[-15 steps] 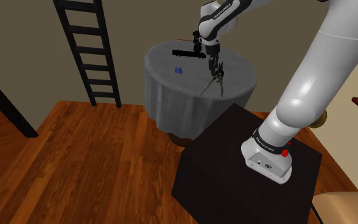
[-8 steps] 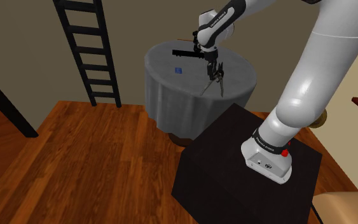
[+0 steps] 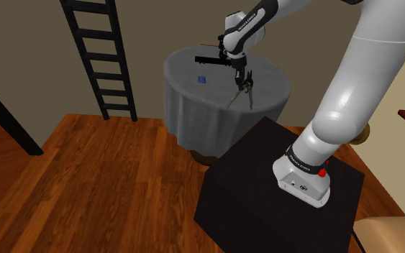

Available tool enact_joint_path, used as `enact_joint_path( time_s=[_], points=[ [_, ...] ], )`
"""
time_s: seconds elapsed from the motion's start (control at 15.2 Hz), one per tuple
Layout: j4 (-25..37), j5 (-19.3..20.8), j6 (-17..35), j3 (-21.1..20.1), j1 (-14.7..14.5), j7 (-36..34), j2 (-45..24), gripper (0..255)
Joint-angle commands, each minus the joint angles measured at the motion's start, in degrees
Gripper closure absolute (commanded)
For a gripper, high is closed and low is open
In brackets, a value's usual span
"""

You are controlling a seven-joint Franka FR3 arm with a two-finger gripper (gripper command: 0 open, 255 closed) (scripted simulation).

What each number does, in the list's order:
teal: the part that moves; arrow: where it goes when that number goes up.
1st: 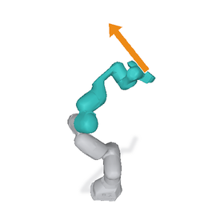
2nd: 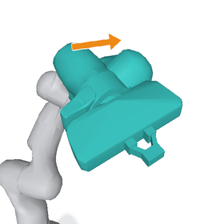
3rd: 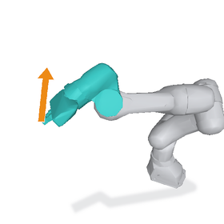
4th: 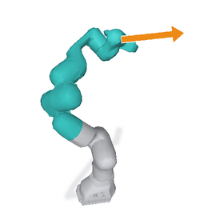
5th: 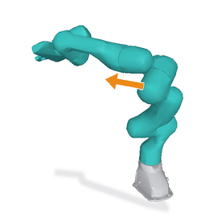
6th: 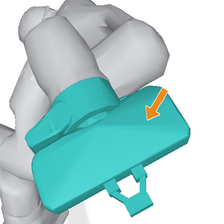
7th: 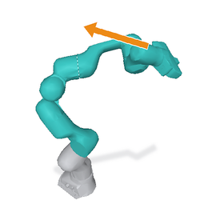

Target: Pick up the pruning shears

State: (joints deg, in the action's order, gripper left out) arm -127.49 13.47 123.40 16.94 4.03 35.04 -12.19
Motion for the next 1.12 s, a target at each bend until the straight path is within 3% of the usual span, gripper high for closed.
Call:
enact_joint_path(
  time_s=[0.0, 1.06],
  points=[
    [0.0, 0.0, 0.0, 0.0, 0.0, 0.0, 0.0, 255],
    [3.3, 0.9, -10.7, 0.1, -0.6, 1.0, 7.6, 255]
  ],
)
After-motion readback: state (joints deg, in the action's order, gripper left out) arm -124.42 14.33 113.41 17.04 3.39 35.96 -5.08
